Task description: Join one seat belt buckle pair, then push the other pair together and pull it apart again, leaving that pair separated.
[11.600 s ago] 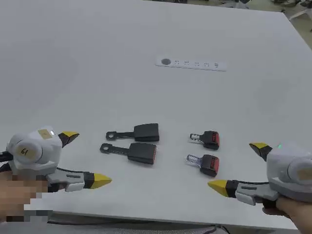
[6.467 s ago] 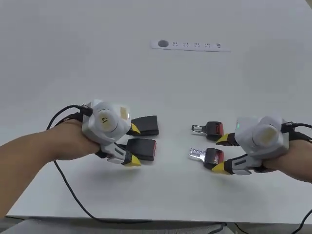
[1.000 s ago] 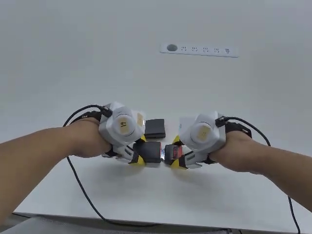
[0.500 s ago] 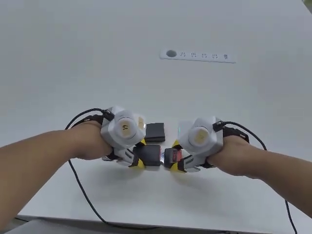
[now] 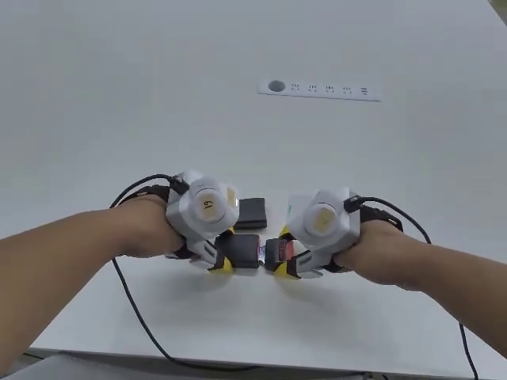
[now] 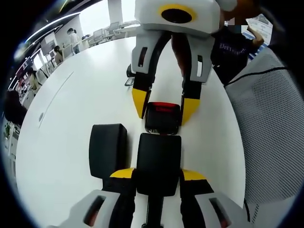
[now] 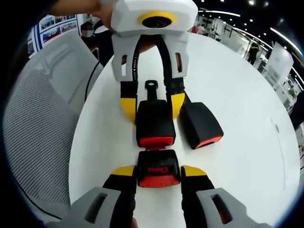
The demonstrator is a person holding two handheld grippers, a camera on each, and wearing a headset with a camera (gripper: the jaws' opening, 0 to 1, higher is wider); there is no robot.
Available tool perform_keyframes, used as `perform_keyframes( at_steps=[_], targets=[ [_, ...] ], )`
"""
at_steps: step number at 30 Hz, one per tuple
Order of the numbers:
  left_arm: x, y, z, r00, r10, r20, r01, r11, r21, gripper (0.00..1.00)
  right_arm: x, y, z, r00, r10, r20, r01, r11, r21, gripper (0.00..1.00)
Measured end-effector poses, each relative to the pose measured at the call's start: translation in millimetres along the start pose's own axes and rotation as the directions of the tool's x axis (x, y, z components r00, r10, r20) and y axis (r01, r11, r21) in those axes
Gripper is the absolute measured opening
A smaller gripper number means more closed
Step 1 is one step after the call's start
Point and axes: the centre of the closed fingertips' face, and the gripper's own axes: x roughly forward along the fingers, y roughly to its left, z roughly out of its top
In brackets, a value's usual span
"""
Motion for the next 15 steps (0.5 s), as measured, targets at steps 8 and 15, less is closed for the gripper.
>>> perform_keyframes(
  at_steps=[8, 15],
  targets=[
    [-17.3, 5.5, 13.6, 0.9963, 0.046, 0.073, -0.044, 0.999, -0.031, 0.43, -11.0, 1.8, 5.8, 0.9997, 0.004, 0.025, -0.004, 1.0, 0.008, 0.34],
    [-32.9, 19.0, 36.3, 0.9903, 0.053, 0.128, -0.051, 0.998, -0.021, 0.42, -33.3, -10.9, 12.0, 0.9982, -0.025, 0.055, 0.025, 1.0, 0.003, 0.31]
  ],
)
